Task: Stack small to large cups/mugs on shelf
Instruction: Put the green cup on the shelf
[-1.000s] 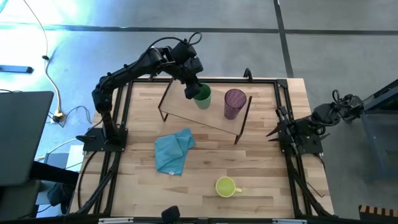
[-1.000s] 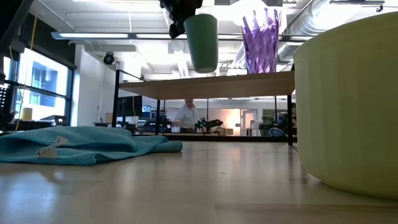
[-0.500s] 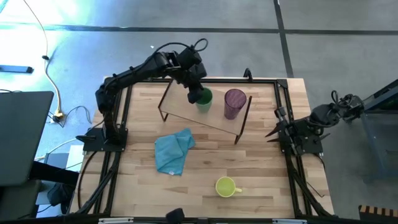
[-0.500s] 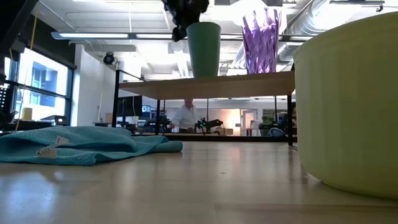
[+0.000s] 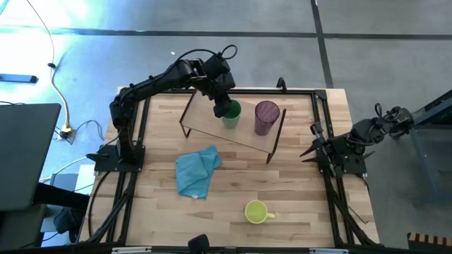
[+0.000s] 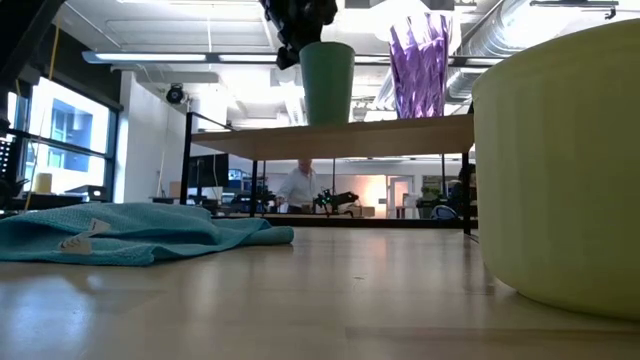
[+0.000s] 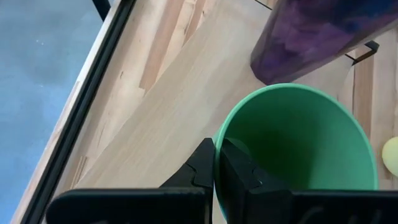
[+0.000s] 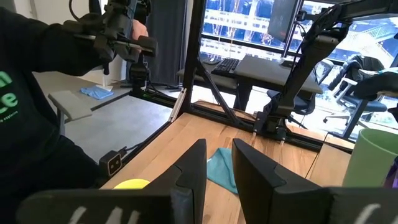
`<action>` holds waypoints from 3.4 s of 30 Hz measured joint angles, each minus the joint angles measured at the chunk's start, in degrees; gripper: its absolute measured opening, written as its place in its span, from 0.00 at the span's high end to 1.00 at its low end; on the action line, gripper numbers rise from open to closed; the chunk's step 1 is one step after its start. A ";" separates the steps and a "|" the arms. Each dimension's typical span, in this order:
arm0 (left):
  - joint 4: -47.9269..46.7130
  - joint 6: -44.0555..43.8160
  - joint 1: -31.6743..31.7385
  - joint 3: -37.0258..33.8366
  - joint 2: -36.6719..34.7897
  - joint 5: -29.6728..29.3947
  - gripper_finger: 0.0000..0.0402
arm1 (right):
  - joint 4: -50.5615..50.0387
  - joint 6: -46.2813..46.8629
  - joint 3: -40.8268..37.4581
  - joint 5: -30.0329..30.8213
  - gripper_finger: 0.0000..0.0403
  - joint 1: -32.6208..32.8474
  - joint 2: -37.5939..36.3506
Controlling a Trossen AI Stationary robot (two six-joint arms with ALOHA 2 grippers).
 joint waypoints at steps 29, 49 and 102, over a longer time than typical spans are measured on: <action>1.13 0.13 0.03 0.07 1.51 -0.51 1.00 | -0.06 0.56 0.00 0.03 0.83 -0.01 0.00; -0.18 0.37 0.03 0.13 1.77 -1.18 1.00 | -0.22 1.22 0.00 0.05 0.83 -0.01 0.00; -0.87 0.44 0.79 -0.04 1.03 -0.09 1.00 | -0.66 1.42 0.00 0.03 0.83 0.00 -0.02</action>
